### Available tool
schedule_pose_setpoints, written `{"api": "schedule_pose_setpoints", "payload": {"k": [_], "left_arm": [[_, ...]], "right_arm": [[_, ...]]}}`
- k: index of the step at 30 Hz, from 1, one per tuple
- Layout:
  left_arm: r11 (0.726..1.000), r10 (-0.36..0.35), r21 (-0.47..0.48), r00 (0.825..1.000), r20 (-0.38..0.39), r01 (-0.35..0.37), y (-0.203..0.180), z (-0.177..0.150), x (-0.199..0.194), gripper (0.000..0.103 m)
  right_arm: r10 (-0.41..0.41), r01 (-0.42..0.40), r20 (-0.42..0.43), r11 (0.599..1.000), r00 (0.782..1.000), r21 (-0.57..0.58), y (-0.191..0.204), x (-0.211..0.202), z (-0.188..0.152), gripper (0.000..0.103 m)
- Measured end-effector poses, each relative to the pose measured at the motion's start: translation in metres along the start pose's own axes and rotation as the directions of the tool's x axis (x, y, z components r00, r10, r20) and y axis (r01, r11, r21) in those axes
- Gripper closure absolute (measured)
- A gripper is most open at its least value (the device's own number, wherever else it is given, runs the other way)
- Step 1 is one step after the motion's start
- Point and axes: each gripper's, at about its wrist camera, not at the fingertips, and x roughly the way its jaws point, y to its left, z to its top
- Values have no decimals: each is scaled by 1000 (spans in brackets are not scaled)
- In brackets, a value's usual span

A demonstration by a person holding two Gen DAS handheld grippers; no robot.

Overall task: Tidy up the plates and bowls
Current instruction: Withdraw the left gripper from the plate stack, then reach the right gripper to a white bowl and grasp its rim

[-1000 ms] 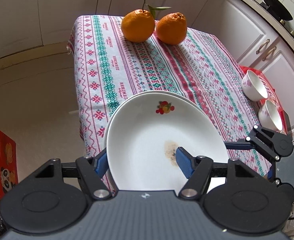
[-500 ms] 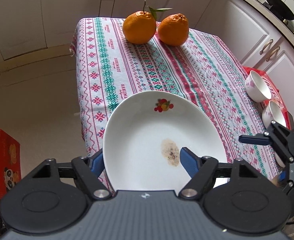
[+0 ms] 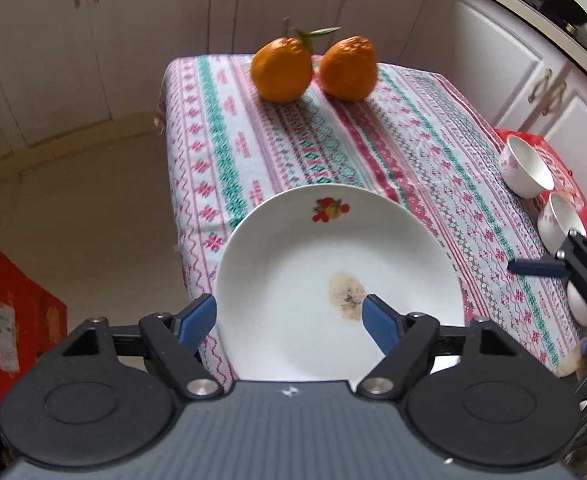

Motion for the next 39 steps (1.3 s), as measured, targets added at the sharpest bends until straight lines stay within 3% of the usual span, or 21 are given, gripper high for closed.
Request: {"api": "schedule_pose_setpoints", "payload": {"k": [4,6,8,19,26,33,39], "left_arm": [[995,61,80,997,49,-64,-27,-7,-5,21],[987,83,132,993,88,-94,-44,-12,-6,11],[980,94,164,988,125,-114,-59,-17,-7,10],[962,-22,268,964,265,-52,-159,-57,-13,10],[958,-81,287,959,270,0,-216,-82,5,9],[923,-167,379,954,249,63,-269,-90,28,9],[865,-238,493,941,240,94,-314,-94,41,9]], "right_arm": [[-37,37,3,999,999,14,-2,-11,-2,0],[-68,68,0,997,998,21,-4,-17,-4,0],[-96,96,-2,995,995,25,-6,-24,-6,0],[-224,223,-2,972,975,77,-19,-80,-43,0],[-316,315,-14,939,949,140,-39,-126,-81,0],[-423,425,-59,876,904,231,-70,-168,-121,0],[-483,488,-99,816,870,310,-95,-186,-151,0]]}}
